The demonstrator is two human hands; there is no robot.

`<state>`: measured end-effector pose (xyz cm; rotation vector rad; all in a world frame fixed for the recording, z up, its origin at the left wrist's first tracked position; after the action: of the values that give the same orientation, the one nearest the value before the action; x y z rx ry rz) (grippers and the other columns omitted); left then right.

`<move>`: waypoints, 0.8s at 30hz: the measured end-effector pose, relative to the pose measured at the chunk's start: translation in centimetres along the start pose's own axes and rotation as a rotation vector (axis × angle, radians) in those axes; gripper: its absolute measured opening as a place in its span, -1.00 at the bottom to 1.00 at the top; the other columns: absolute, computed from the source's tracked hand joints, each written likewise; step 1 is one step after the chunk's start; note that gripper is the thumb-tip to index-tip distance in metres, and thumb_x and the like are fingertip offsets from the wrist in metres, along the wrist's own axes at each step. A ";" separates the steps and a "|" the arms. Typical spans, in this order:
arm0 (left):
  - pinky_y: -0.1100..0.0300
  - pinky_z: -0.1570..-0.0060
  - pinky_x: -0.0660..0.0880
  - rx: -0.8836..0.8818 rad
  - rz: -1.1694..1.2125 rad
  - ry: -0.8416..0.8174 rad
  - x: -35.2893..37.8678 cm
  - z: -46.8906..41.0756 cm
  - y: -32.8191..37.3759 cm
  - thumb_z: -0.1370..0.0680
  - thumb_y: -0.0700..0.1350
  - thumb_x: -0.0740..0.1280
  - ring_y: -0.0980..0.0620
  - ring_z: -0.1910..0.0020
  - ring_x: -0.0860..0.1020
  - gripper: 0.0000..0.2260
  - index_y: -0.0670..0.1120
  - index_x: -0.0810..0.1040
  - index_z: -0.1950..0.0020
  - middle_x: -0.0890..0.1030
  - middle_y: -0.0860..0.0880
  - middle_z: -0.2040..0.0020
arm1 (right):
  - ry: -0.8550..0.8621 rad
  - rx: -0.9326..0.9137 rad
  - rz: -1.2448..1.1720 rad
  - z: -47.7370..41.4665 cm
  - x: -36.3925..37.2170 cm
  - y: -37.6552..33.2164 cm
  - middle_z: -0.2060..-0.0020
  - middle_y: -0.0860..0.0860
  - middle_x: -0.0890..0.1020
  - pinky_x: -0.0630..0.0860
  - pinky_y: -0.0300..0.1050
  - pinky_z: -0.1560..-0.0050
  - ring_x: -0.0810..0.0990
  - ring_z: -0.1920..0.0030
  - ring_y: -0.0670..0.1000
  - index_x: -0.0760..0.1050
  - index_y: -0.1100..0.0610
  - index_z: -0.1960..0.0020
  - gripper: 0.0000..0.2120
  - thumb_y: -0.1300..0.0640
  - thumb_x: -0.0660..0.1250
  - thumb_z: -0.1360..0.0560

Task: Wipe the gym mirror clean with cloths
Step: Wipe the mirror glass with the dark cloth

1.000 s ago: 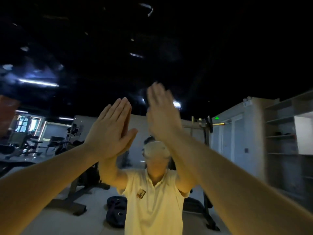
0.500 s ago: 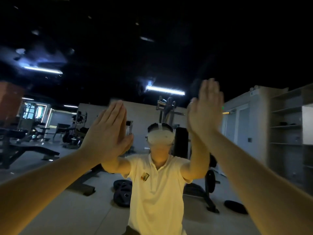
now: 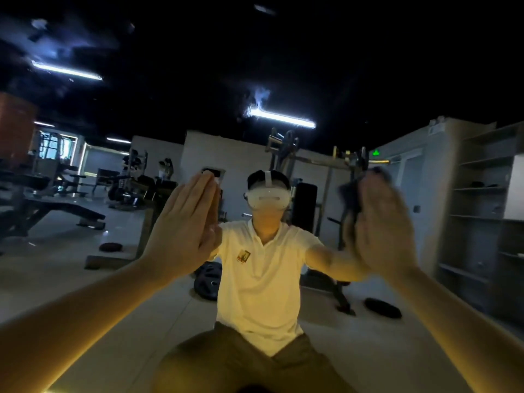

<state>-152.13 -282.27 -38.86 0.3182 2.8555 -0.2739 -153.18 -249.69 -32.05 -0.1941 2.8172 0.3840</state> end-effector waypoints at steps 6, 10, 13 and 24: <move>-0.25 -0.57 0.17 -0.027 0.027 0.012 0.4 3.5 -0.1 -0.69 0.04 0.02 -0.20 -0.65 0.12 -0.41 -0.26 0.14 -0.65 0.17 -0.25 -0.65 | 0.141 0.177 -0.082 -1.3 0.7 -6.6 -0.64 0.22 0.10 0.09 0.27 -0.60 0.02 -0.65 0.20 0.02 0.26 -0.65 -0.39 0.15 0.06 -0.65; -0.23 -0.58 0.15 -0.079 0.079 0.022 -0.3 5.4 -0.8 -0.74 0.15 -0.13 -0.20 -0.65 0.14 -0.37 -0.27 0.16 -0.64 0.19 -0.25 -0.65 | 0.074 -0.229 -0.153 5.2 4.8 -19.9 -0.63 0.18 0.15 -0.04 0.17 -0.64 -0.04 -0.65 0.13 0.10 0.19 -0.64 -0.40 0.25 0.03 -0.59; -0.25 -0.58 0.16 -0.090 0.067 0.002 -0.3 6.8 -1.9 -0.74 0.12 -0.10 -0.17 -0.66 0.10 -0.39 -0.27 0.12 -0.65 0.14 -0.23 -0.66 | -0.109 -0.692 -0.088 13.7 7.9 -25.9 -0.64 0.15 0.11 -0.10 0.12 -0.64 -0.06 -0.66 0.14 0.14 0.17 -0.64 -0.41 0.16 0.01 -0.61; -0.28 -0.58 0.11 -0.071 -0.026 0.000 3.0 8.4 -2.9 -0.68 0.15 0.04 -0.21 -0.68 -0.01 -0.29 -0.32 0.01 -0.66 -0.01 -0.27 -0.68 | 0.105 0.308 -0.138 5.4 2.0 -4.0 -0.62 0.23 0.15 0.06 0.22 -0.61 0.08 -0.64 0.21 0.09 0.32 -0.63 -0.43 0.13 0.05 -0.67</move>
<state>-153.72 -286.25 -47.19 0.2673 2.8627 -0.1777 -153.00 -252.24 -38.61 -0.3464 2.8959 -0.0947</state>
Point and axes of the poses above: each hand's wrist, its own z-axis away from the middle knuckle, its own x-axis out of the palm, y = z × x, the point moved 10 cm from there along -z, towards the middle knuckle
